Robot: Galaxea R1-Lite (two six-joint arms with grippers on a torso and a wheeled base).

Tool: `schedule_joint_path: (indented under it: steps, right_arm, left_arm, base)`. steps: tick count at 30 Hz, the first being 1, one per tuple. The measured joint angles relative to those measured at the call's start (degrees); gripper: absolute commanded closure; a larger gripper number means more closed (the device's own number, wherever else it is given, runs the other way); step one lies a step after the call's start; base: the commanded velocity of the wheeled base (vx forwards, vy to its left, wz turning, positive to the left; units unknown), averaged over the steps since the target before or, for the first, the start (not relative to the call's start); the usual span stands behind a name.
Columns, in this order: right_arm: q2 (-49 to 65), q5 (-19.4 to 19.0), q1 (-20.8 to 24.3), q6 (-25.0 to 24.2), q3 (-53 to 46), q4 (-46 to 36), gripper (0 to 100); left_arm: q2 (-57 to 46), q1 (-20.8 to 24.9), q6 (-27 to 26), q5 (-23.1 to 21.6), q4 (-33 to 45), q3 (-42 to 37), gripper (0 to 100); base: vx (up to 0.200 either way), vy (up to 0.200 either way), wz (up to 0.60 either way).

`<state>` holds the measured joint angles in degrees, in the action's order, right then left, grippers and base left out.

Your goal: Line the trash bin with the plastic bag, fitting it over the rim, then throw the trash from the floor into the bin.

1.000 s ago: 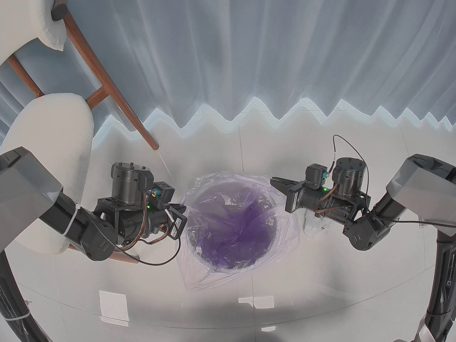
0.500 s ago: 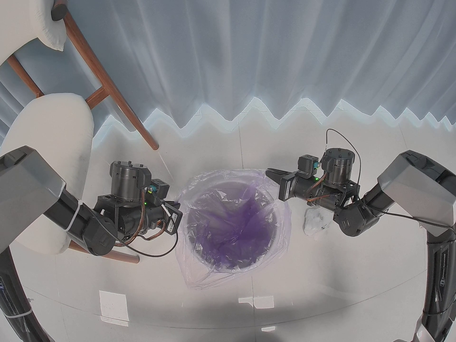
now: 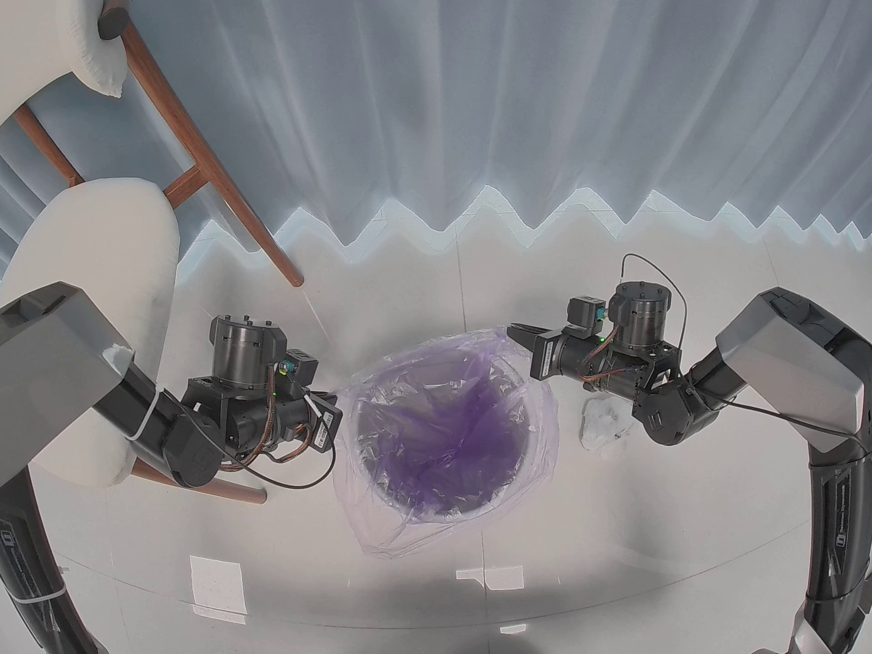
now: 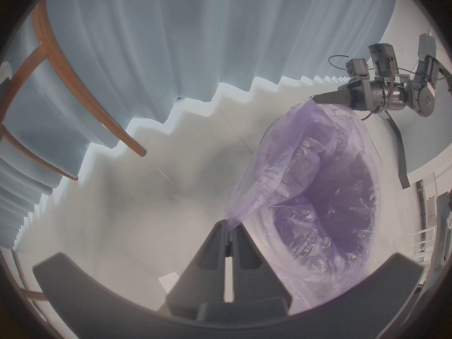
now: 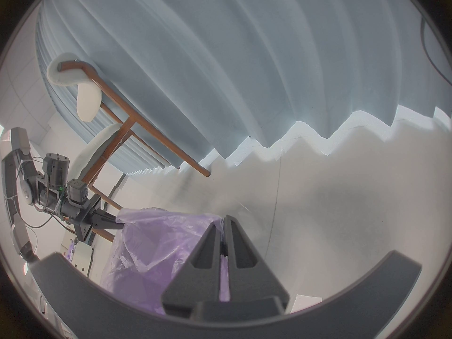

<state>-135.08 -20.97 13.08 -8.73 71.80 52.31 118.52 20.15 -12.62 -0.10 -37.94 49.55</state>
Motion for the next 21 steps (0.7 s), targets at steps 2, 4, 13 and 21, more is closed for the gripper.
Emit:
schedule_joint_path:
  steps: [2, 4, 13, 21]
  right_arm:
    - [-0.1, 0.0, 0.0, -0.5, -0.1, 0.1, 100]
    - [-0.4, 0.0, -0.1, -0.6, -0.3, 0.1, 100]
    - [-1.5, 0.0, -0.6, -1.6, -0.5, -0.1, 100]
    - [-2.5, 0.0, -0.8, -5.4, -0.5, -0.1, 100]
  left_arm:
    - [0.2, -0.3, 0.0, 0.0, 0.0, -0.3, 100]
    - [0.5, -0.5, 0.0, 0.0, 0.0, -0.5, 100]
    - [2.0, -0.5, 0.1, 0.6, 0.0, -0.7, 100]
    - [2.8, -0.5, 3.5, 0.5, -0.1, -0.1, 100]
  base:
    - [0.0, 0.0, 0.0]
    - [0.0, 0.0, 0.0]
    - [0.0, 0.0, 0.0]
    - [0.0, 0.0, 0.0]
